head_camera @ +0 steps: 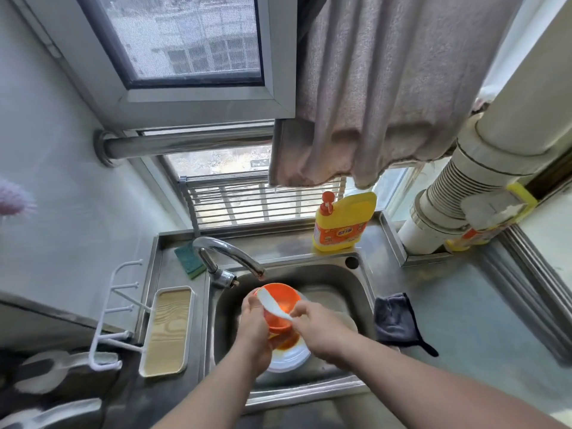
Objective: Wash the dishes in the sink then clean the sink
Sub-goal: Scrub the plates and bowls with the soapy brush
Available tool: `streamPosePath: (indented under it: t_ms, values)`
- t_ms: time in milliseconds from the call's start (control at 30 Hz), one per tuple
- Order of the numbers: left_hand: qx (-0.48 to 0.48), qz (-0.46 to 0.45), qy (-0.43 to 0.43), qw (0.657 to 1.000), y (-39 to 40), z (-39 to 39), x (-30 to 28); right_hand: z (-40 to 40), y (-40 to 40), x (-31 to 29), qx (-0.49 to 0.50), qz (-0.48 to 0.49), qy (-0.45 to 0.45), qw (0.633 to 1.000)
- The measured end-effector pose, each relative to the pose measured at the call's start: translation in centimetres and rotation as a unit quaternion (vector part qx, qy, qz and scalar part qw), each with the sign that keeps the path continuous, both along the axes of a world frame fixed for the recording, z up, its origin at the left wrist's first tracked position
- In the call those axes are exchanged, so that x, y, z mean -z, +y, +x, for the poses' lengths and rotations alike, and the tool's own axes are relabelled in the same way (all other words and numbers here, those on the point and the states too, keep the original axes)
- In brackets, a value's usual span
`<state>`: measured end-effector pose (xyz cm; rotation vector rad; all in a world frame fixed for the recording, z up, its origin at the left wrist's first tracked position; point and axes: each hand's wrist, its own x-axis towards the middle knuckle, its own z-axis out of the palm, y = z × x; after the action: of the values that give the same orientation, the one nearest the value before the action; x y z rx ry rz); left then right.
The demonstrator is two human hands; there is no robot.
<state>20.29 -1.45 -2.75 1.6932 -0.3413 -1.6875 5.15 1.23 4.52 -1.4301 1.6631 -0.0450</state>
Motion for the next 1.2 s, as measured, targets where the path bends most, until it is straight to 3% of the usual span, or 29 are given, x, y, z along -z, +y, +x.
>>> streamPosePath:
  t_ms: [67, 133, 200, 267, 333, 433, 500, 567, 633, 700, 800, 867, 967, 1067, 1133, 1200]
  values:
    - [0.026, -0.007, -0.004, 1.0, -0.4, 0.4, -0.6, -1.3, -0.5, 0.3, -0.046, -0.038, 0.113, 0.992]
    - [0.053, -0.023, -0.025, 0.998, -1.2, 1.1, -0.6, -1.9, -0.1, -0.2, -0.103, -0.032, 0.16, 0.981]
    - [0.057, -0.015, -0.04, 0.997, -1.5, 1.2, -0.2, -0.9, 0.2, -1.0, -0.104, 0.004, 0.12, 0.987]
    - [0.028, -0.002, -0.039, 0.999, -1.0, 0.2, 0.0, 0.6, -0.2, -1.7, -0.026, 0.063, 0.018, 0.998]
    - [0.001, 0.007, 0.0, 1.0, -0.7, -0.8, 0.1, 0.7, -1.0, -0.8, 0.025, 0.045, 0.003, 0.999]
    - [0.02, 0.001, 0.011, 1.0, -1.4, -0.3, -0.4, -1.2, -1.4, 0.9, -0.069, -0.046, 0.158, 0.984]
    - [0.034, -0.009, -0.003, 0.999, -2.4, 0.6, -0.4, -1.1, -0.5, 0.9, -0.119, -0.035, 0.202, 0.971]
    - [0.037, -0.011, -0.029, 0.999, -2.3, 0.8, -0.1, 0.2, -0.3, 0.0, -0.105, 0.015, 0.132, 0.986]
    - [0.023, -0.013, -0.032, 0.999, -1.3, 0.2, 0.3, 1.3, -0.7, -1.1, 0.004, 0.092, -0.011, 0.996]
    - [0.003, -0.022, -0.012, 1.0, -0.5, -0.3, 0.3, 1.2, -1.3, -0.5, 0.07, 0.08, -0.047, 0.993]
    - [0.019, -0.033, -0.004, 0.999, -0.9, 0.1, -0.6, -0.7, -0.6, 0.9, -0.029, -0.042, 0.113, 0.992]
    - [0.048, -0.033, -0.022, 0.998, -1.5, 0.8, -1.0, -1.4, 0.3, 1.0, -0.112, -0.044, 0.195, 0.973]
    - [0.055, -0.031, -0.065, 0.996, -1.7, 1.0, -0.4, 0.0, 1.1, 0.2, -0.132, -0.007, 0.142, 0.981]
    - [0.024, -0.024, -0.05, 0.998, -0.6, -0.5, -0.1, 1.2, 0.2, -0.3, 0.039, 0.064, -0.037, 0.997]
    - [0.012, -0.017, -0.011, 1.0, -0.4, -1.1, -0.4, 0.5, -0.7, 0.0, 0.061, 0.013, -0.012, 0.998]
    - [0.028, -0.023, 0.001, 0.999, -0.9, -0.9, -1.0, -1.3, -0.5, 0.6, -0.018, -0.062, 0.109, 0.992]
